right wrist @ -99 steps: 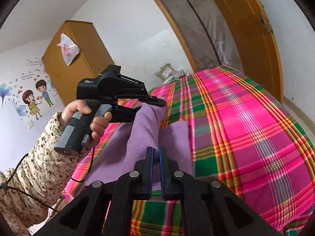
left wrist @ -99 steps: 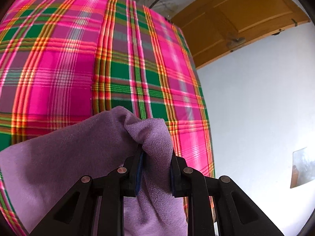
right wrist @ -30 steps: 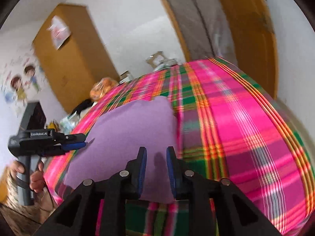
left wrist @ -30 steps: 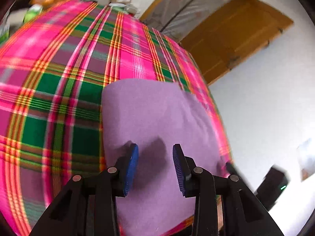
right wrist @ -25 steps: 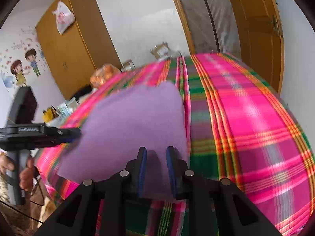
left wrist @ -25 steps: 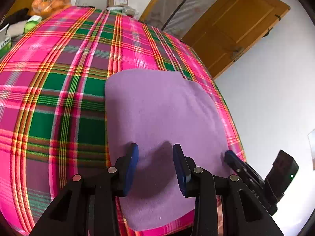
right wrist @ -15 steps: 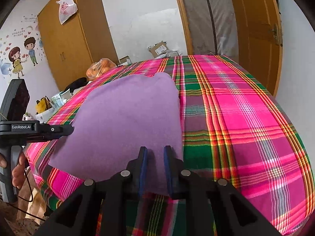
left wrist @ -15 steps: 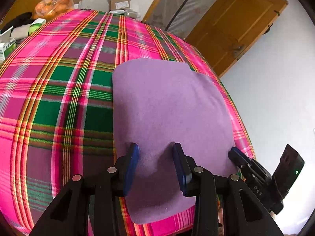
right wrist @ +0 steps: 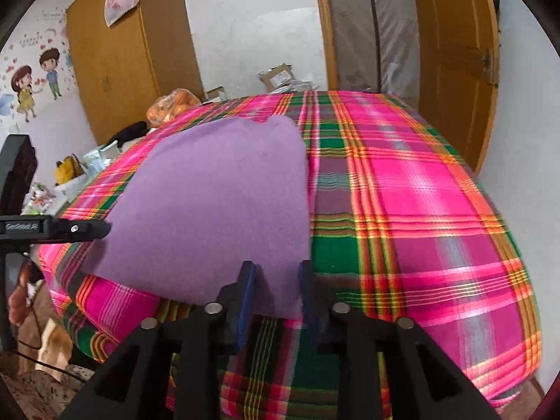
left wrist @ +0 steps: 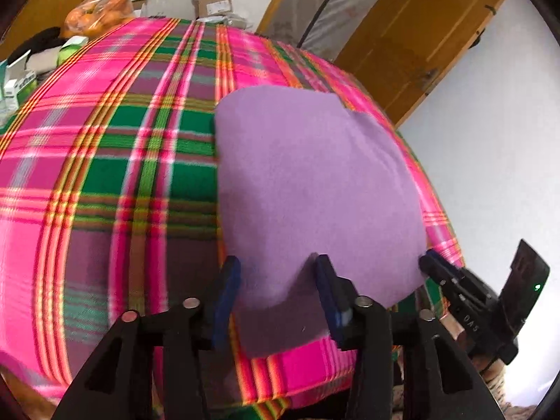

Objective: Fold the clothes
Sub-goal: 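Lay the folded end down and open both grippers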

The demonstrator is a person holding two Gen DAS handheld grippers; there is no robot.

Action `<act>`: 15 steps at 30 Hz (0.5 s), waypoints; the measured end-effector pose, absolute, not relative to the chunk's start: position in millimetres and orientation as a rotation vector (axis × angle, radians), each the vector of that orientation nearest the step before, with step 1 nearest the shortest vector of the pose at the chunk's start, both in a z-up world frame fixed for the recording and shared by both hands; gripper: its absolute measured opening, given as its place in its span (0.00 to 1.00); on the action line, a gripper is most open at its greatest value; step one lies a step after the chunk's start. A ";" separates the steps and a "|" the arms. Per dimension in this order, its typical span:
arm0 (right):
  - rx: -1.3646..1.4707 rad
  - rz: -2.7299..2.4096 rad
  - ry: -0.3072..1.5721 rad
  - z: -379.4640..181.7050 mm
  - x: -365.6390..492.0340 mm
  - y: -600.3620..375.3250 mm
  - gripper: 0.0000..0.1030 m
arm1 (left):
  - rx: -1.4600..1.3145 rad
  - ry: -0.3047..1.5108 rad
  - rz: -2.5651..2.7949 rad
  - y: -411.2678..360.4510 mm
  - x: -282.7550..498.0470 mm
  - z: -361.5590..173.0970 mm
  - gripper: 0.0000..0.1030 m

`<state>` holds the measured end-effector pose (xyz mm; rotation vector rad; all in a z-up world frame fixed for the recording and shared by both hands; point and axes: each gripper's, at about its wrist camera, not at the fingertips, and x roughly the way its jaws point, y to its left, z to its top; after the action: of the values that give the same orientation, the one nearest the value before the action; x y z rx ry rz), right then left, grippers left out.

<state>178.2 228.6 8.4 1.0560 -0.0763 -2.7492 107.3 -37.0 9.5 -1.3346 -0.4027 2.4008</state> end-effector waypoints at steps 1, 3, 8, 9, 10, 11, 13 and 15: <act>1.040 -2.758 -0.066 11.8 179.7 227.9 0.27 | -1.341 -0.398 2.392 -38.3 110.3 9.9 0.47; 0.992 -2.763 -0.038 21.0 179.9 225.6 0.27 | -1.333 -0.408 2.385 -40.9 115.1 13.9 0.45; 0.963 -2.746 -0.010 33.0 162.6 213.8 0.28 | -1.193 -0.398 2.396 -34.0 116.6 36.4 0.44; 0.954 -2.736 -0.014 33.1 159.8 212.1 0.28 | -1.179 -0.392 2.389 -30.4 113.8 39.2 0.44; 0.951 -2.722 -0.017 32.6 155.9 210.0 0.28 | -1.180 -0.381 2.392 -27.2 110.2 38.4 0.44; 0.964 -2.717 -0.011 30.6 151.4 208.4 0.28 | -1.182 -0.370 2.394 -23.9 106.6 37.6 0.44; 0.995 -2.708 0.005 24.9 143.7 205.4 0.28 | -1.194 -0.339 2.401 -16.9 96.6 32.4 0.44; 1.029 -2.697 0.021 16.8 138.5 202.2 0.28 | -1.201 -0.319 2.415 -14.4 96.6 27.8 0.44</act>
<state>138.5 202.2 16.8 1.0285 0.0209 -2.6970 96.6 -14.4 27.8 -1.2007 -0.3185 2.4152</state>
